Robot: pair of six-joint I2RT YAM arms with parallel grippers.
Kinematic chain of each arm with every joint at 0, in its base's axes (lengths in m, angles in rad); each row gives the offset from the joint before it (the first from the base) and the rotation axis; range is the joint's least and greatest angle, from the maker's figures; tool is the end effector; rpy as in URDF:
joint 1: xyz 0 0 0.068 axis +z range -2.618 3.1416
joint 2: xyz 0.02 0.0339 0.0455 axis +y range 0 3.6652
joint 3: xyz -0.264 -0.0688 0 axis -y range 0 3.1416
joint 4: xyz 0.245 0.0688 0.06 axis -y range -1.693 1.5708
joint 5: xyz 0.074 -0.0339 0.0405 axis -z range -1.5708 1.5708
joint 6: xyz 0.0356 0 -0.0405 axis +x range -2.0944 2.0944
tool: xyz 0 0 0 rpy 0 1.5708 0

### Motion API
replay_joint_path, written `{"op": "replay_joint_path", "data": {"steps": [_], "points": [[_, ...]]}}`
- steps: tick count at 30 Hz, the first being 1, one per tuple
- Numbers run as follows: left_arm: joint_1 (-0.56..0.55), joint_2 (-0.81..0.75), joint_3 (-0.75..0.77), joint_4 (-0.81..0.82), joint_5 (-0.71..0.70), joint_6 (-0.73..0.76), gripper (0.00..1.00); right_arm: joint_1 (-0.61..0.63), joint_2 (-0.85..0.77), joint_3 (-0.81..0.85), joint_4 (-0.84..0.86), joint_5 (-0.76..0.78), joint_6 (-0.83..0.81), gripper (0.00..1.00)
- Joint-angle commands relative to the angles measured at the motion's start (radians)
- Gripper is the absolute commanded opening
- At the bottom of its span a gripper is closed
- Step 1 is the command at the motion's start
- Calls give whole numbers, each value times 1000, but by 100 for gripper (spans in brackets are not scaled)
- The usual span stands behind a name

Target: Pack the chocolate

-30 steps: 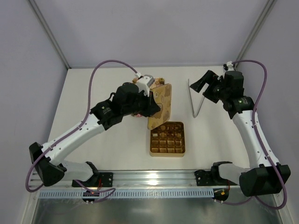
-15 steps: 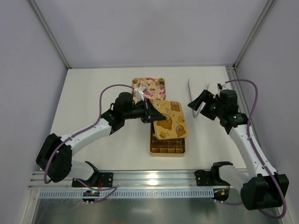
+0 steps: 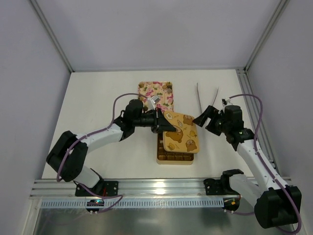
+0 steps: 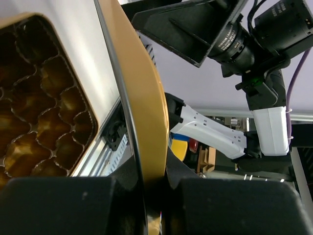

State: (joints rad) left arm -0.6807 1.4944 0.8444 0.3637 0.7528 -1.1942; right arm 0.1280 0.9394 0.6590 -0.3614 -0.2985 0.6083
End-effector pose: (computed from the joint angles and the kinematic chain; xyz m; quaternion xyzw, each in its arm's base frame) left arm 0.2389 -0.2248 0.2480 0.0239 0.7762 -0.6232 0.0924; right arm 0.1997 0.0363 0.2518 0.1456 0.8746 0.2835 0.3655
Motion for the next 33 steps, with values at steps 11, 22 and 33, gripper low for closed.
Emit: {"op": "replay_joint_path", "data": {"steps": [11, 22, 33], "points": [[3, 67, -47, 73, 89, 38, 0, 96, -34, -168, 223, -7, 114, 94], [1, 107, -64, 75, 94, 62, 0, 117, -50, -269, 328, -30, 191, 97], [10, 109, -71, 55, 88, 81, 1, 119, -53, -343, 427, -83, 249, 100]]}}
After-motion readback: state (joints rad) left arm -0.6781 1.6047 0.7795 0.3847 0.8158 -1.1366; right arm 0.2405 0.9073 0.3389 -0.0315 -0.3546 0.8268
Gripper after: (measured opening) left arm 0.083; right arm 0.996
